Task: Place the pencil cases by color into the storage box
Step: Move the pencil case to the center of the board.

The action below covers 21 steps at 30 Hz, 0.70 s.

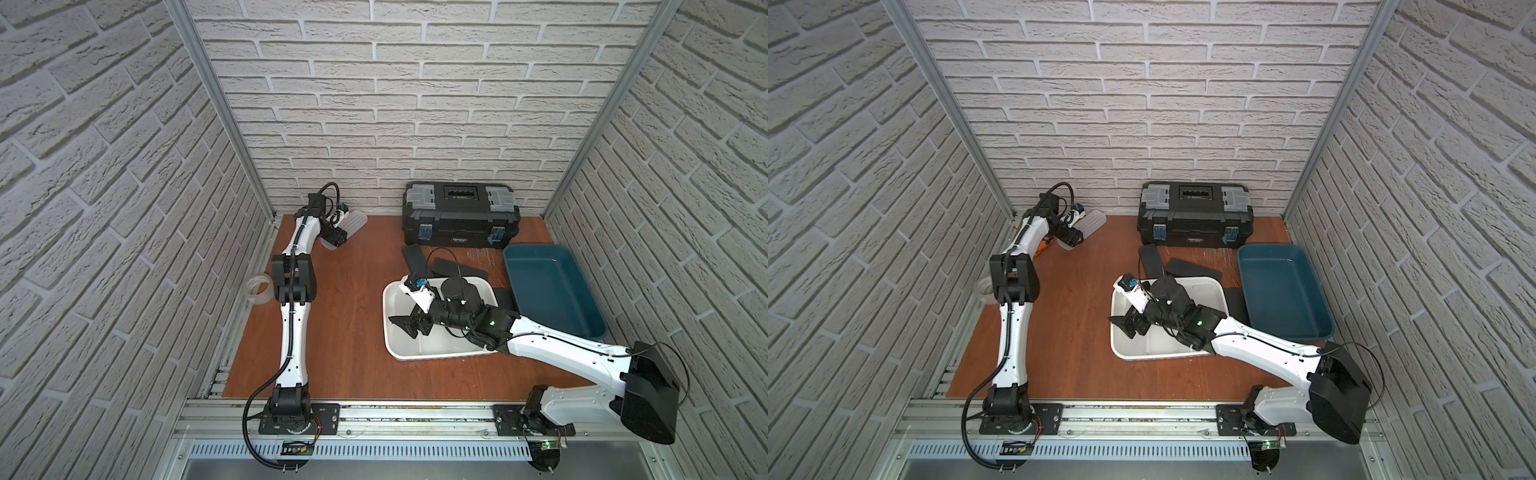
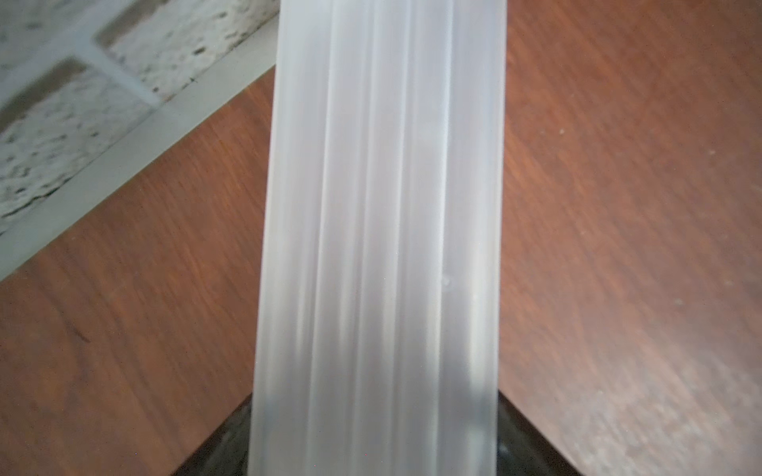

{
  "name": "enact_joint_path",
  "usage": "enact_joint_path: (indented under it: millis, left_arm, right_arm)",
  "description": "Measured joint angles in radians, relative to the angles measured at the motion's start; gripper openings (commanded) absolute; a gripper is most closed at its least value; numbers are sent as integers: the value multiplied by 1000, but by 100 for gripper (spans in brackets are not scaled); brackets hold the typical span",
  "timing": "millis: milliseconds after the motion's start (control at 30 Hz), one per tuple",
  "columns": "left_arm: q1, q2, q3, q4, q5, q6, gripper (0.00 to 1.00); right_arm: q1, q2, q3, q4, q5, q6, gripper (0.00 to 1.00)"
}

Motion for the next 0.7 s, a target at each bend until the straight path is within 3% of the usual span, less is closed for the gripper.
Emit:
enact_joint_path:
  millis: [167, 467, 567, 700]
  left_arm:
    - [-51, -5, 9, -35, -27, -72, 76]
    - [-101, -40, -22, -148, -39, -320, 75]
    - [-113, -118, -153, -155, -52, -402, 72]
    - [-148, -284, -440, -106, -95, -507, 72]
  right_arm:
    - [0, -95, -28, -13, 39, 11, 89]
    - [1, -291, -124, -42, 71, 58, 89]
    - [1, -352, -156, -52, 76, 78, 89]
    - [1, -411, -177, -63, 91, 108, 89]
